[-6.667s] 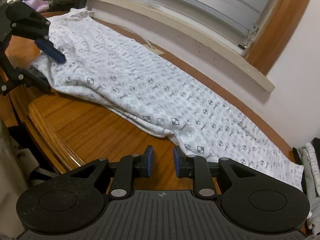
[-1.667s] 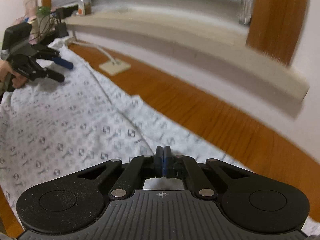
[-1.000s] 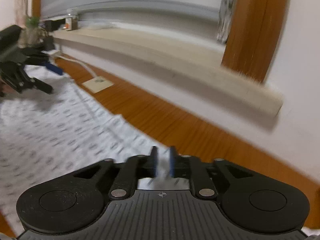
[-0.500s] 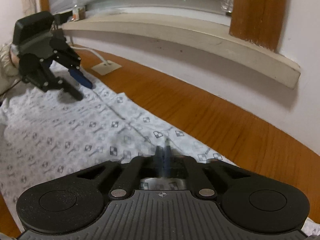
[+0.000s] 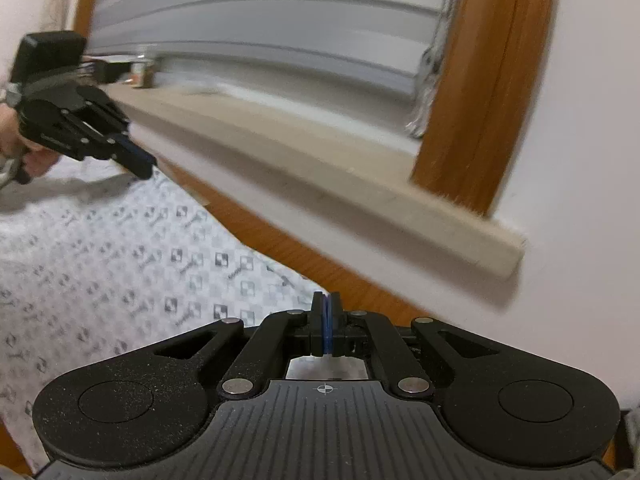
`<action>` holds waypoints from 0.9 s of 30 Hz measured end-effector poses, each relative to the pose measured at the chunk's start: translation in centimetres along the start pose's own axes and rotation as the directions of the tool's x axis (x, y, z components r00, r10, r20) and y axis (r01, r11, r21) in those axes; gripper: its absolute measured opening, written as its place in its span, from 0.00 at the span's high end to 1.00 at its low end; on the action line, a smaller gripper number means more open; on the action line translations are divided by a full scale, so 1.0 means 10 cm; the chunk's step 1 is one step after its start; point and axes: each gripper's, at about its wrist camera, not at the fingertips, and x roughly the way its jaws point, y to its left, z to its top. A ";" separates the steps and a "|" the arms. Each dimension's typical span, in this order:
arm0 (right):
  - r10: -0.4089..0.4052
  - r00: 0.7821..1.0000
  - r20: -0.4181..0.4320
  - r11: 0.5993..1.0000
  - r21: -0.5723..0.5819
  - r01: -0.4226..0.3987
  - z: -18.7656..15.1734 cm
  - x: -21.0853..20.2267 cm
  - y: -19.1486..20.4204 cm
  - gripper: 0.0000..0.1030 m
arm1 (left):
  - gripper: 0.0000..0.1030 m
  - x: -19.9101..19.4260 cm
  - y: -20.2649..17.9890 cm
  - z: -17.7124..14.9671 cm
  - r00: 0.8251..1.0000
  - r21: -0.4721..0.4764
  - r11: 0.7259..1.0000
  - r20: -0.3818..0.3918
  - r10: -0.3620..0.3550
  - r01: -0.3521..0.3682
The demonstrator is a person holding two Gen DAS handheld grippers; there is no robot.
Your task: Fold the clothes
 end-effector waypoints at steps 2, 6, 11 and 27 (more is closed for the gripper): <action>-0.046 0.998 -0.042 0.999 0.007 0.046 0.00 0.12 0.01 0.98 | 0.95 0.19 -0.01 -0.06 0.996 0.003 0.999 -0.081 0.036 -0.036; -0.118 0.988 -0.095 0.993 -0.003 0.118 -0.06 0.23 0.05 0.60 | 0.56 0.34 -0.09 -0.24 0.980 0.053 0.996 -0.180 0.084 -0.075; -0.175 0.976 -0.130 0.978 0.089 0.187 -0.27 -0.09 -0.11 0.54 | 0.34 0.21 -0.08 -0.37 0.982 0.042 0.999 -0.185 0.026 -0.019; -0.412 0.884 -0.221 0.741 0.483 0.466 -1.65 -1.47 -0.58 0.52 | 0.28 -0.01 0.35 -0.58 0.980 -0.056 0.996 -0.184 -0.080 0.071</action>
